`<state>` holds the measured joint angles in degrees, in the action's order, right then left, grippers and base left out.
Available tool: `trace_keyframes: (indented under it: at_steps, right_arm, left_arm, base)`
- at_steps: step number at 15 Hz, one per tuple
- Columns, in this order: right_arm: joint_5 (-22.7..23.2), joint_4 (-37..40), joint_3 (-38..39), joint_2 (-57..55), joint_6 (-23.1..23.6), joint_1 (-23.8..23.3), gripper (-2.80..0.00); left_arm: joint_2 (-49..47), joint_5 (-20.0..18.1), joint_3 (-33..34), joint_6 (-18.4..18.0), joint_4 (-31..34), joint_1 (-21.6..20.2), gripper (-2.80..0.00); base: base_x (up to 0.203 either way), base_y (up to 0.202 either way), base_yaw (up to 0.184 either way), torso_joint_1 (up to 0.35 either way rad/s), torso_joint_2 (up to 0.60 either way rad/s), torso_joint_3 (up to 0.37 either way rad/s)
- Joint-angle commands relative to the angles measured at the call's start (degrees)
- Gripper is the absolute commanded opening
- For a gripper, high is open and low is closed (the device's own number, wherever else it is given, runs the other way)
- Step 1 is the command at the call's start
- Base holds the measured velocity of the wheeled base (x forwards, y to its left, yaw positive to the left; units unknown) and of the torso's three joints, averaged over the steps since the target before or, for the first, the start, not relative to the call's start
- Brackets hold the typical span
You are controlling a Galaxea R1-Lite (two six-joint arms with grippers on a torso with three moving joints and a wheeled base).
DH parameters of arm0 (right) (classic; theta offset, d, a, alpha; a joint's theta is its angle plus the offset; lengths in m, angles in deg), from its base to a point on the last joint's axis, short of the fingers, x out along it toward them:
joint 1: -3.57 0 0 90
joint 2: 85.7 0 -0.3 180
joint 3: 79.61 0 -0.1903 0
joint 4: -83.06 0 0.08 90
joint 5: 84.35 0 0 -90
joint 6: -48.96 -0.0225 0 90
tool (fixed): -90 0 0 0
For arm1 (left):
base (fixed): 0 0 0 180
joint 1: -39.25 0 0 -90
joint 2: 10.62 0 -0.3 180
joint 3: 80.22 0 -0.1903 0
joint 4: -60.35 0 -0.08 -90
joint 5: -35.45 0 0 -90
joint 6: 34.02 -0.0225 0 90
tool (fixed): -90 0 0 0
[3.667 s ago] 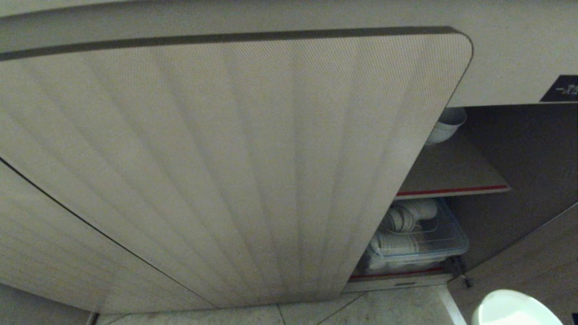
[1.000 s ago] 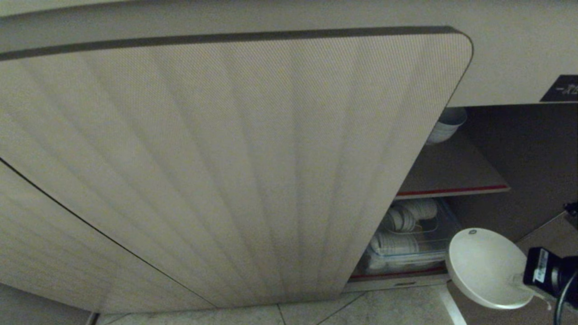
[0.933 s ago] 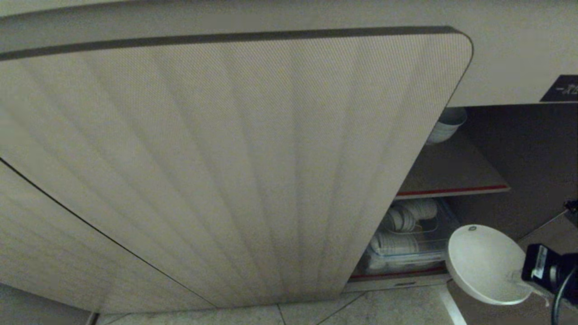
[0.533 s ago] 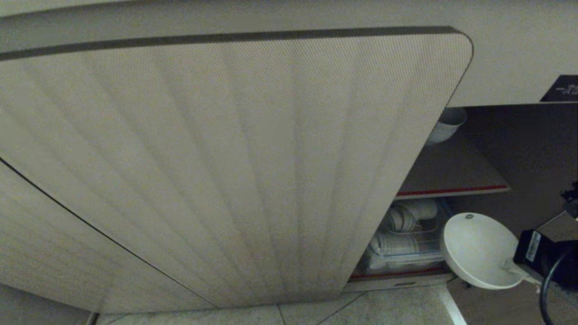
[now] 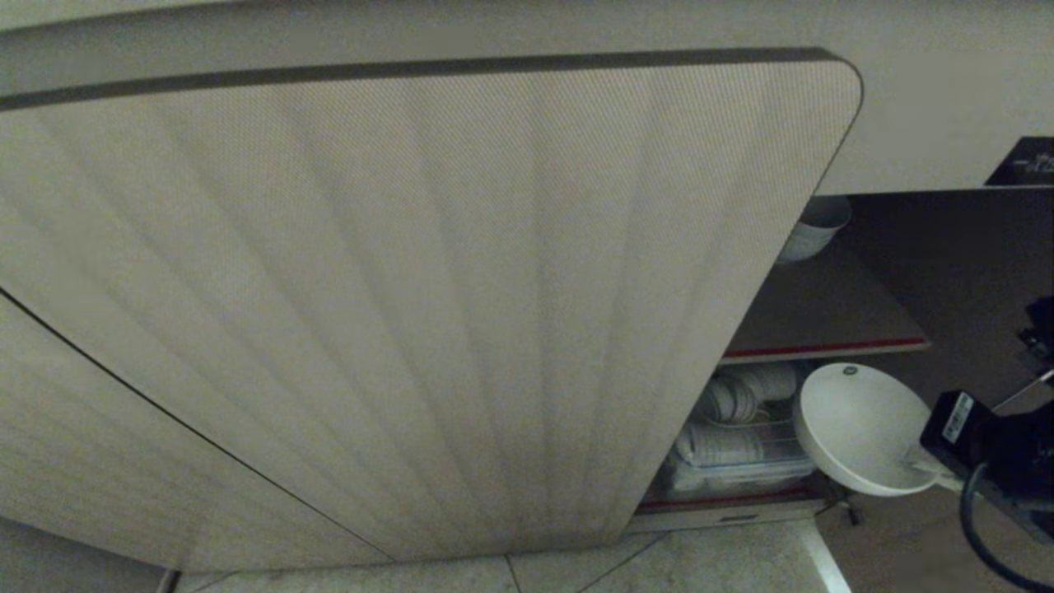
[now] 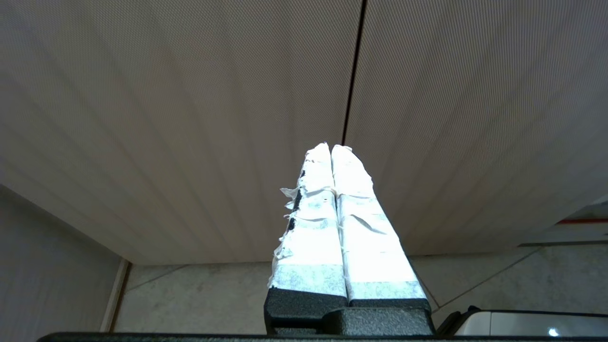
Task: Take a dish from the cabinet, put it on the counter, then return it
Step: Put it back into the cabinet
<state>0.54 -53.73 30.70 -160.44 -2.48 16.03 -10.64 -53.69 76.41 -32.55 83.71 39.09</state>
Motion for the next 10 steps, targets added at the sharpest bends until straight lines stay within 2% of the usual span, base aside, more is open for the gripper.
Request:
trace_keyframes:
  at_steps: [1,6,10]
  right_arm:
    - [0.0,-0.2,-0.6,-0.7,-1.9,0.0,-2.80]
    - [-0.1,-0.2,-4.9,-3.2,-3.7,0.0,-2.80]
    - [0.0,-0.3,-8.7,-4.8,-6.9,0.0,-2.80]
  left_arm:
    - [0.0,0.0,0.0,0.0,0.0,0.0,-2.80]
    - [0.0,0.0,0.0,0.0,0.0,0.0,-2.80]
    - [0.0,0.0,0.0,0.0,0.0,0.0,-2.80]
  base:
    - [0.000,0.000,0.000,0.000,0.00,0.000]
    - [0.000,0.000,0.000,0.000,0.00,0.000]
    - [0.000,0.000,0.000,0.000,0.00,0.000]
